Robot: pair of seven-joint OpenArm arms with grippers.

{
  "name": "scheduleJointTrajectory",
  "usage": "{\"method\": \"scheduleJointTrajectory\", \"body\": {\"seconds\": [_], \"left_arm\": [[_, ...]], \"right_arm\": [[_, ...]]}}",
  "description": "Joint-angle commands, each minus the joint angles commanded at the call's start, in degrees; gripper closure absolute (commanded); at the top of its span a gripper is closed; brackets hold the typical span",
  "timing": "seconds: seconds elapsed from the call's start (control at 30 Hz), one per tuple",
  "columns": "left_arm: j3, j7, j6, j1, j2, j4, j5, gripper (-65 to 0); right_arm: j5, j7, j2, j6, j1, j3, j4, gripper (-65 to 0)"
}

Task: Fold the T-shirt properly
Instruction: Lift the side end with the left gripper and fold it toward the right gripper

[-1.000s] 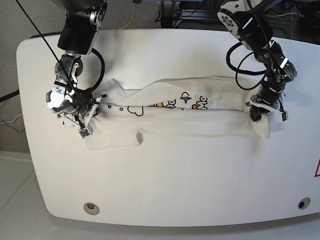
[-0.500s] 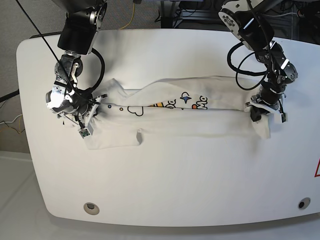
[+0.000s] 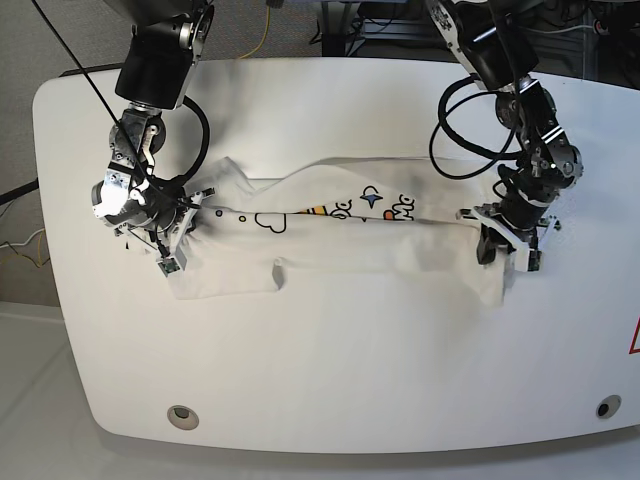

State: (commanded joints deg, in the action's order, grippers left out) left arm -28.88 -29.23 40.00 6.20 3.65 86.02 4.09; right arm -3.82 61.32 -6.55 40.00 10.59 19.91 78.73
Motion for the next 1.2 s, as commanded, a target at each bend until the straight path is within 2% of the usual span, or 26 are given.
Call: {"method": "scheduleJointTrajectory", "body": {"seconds": [0.23,0.47,0.7,0.8,1.03,1.2], "left_arm": [[5.54,0.0,0.0,-0.62,0.18,2.11,0.0,-2.7],[8.7,-0.09,0.0,-0.35,2.99,2.55,-0.35,-2.7],[13.63,-0.09,0.0,-0.62,3.69,2.81,0.0,-2.7],[15.65,0.09,0.0,-0.62,5.27,2.81,0.0,-2.7],[19.52,0.09,0.0,-0.62,5.35,2.9,-0.18,-2.7],[24.7,0.35,-3.74,-0.62,5.35,2.9,0.0,-2.7]], "right_arm": [[0.09,0.0,0.0,0.0,0.09,0.0,0.0,-1.6],[0.18,0.0,0.0,0.0,0.0,0.09,0.0,-1.6],[0.09,0.0,0.0,0.0,0.0,0.26,0.0,-1.6],[0.09,0.0,0.0,0.0,0.0,0.26,0.0,-1.6],[0.09,0.0,0.0,0.0,0.0,0.26,0.0,-1.6],[0.09,0.0,0.0,0.0,0.0,0.35,0.0,-1.6]]}}
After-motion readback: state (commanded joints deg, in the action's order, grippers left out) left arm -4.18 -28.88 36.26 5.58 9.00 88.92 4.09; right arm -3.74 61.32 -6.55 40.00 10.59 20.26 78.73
